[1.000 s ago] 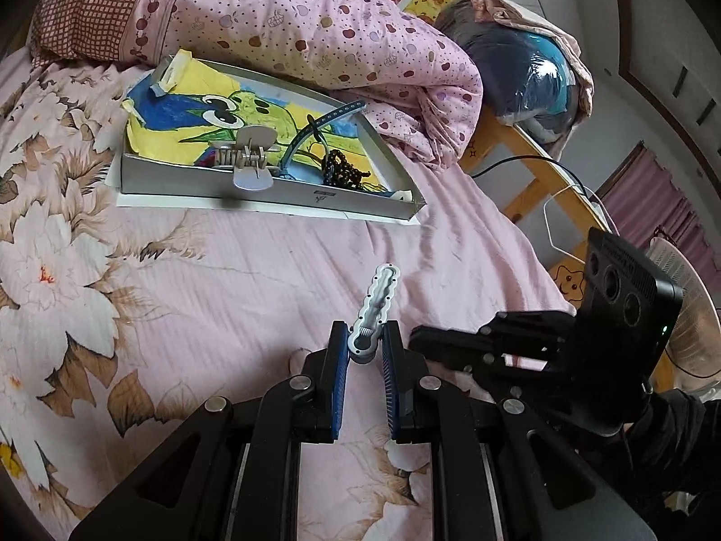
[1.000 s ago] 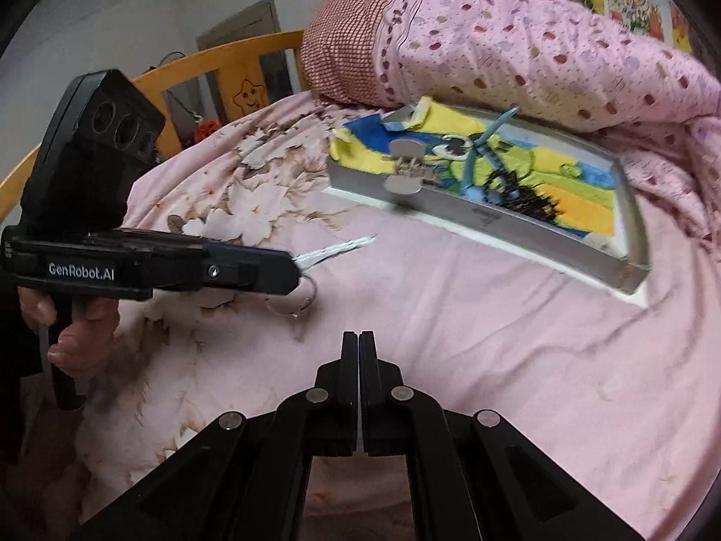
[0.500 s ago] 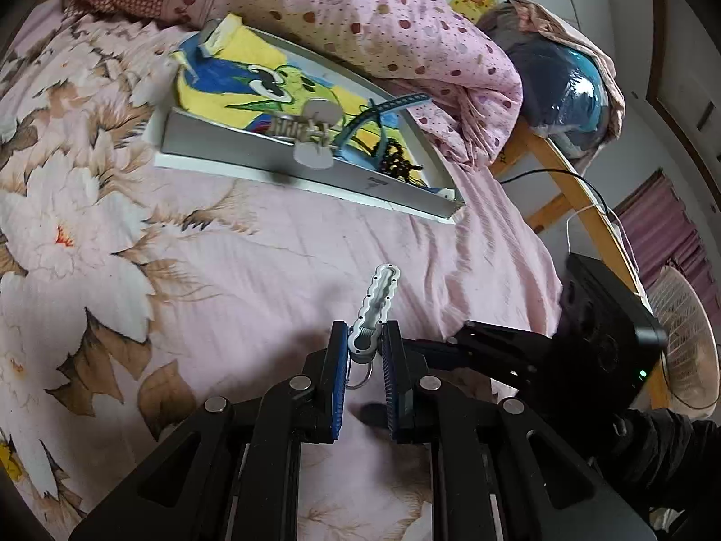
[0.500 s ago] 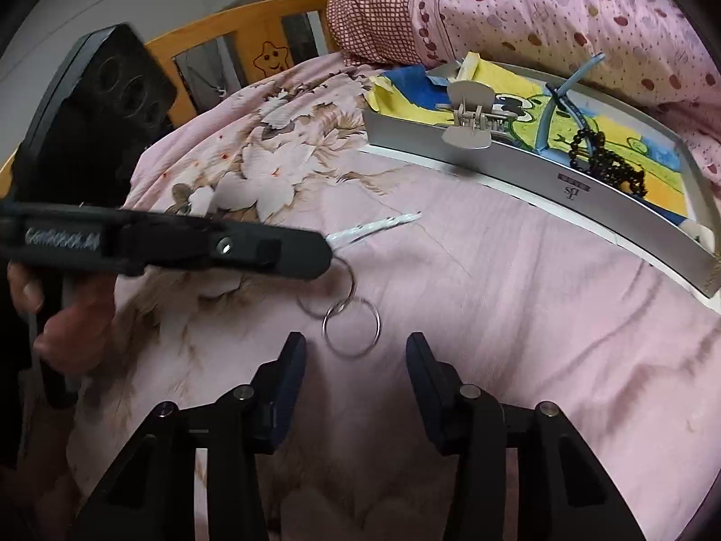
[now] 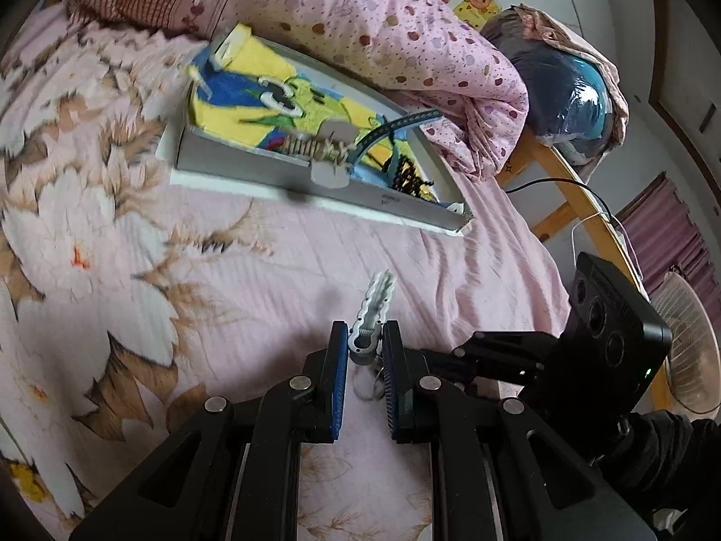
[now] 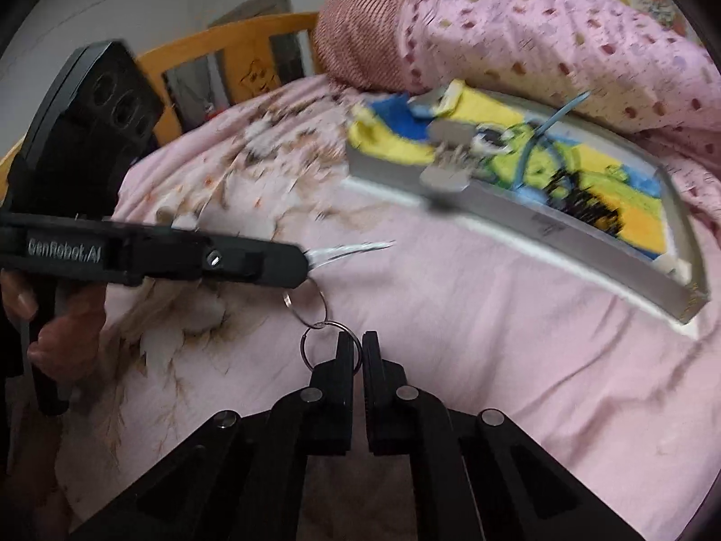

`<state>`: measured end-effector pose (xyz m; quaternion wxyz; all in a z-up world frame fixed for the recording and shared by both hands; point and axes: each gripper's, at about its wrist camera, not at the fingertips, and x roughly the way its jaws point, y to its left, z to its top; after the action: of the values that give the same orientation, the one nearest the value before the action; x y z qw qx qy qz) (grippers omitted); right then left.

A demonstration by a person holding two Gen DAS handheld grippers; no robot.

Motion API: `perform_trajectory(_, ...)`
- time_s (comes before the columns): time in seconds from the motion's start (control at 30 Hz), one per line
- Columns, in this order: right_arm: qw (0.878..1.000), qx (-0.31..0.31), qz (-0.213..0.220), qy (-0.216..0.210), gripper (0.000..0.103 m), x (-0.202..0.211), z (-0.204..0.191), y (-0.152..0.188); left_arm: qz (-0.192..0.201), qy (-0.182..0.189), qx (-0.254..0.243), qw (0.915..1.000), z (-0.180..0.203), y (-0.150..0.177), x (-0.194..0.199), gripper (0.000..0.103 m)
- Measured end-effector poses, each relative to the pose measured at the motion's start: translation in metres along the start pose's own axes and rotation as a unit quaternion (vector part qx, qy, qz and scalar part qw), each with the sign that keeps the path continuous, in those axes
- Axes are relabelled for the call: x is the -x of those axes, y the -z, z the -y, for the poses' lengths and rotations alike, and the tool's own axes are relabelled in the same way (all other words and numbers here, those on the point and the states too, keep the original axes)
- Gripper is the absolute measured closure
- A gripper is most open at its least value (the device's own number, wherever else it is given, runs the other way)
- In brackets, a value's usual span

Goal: Organize jewelry
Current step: 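Carry the keychain into the grey tray with the left tool and open it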

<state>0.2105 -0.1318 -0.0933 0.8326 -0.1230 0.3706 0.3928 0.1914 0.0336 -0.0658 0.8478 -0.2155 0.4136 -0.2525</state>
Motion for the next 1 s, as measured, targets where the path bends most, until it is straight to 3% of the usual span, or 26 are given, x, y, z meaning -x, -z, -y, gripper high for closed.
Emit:
perform_trajectory(0.2, 0.998, -0.012, 0.056, 0.035, 0.099, 0.024, 0.021, -0.032, 0.026, -0.012, -0.041, 0.9988, 0.023, -0.021, 0.002, 0.091)
perform_trajectory(0.53, 0.993, -0.014, 0.087, 0.073, 0.099, 0.023, 0.059, -0.081, 0.063, 0.005, -0.056, 0.9964, 0.033, -0.081, -0.013, 0.091)
perform_trajectory(0.8, 0.994, -0.033, 0.060, 0.081, 0.098, -0.015, 0.091, -0.109, 0.073, 0.010, 0.016, 0.9971, -0.008, -0.124, -0.047, 0.091)
perform_trajectory(1.0, 0.994, -0.025, 0.044, 0.097, 0.098, -0.030, 0.090, -0.111, 0.064, -0.011, 0.047, 0.9968, -0.031, -0.128, -0.060, 0.090)
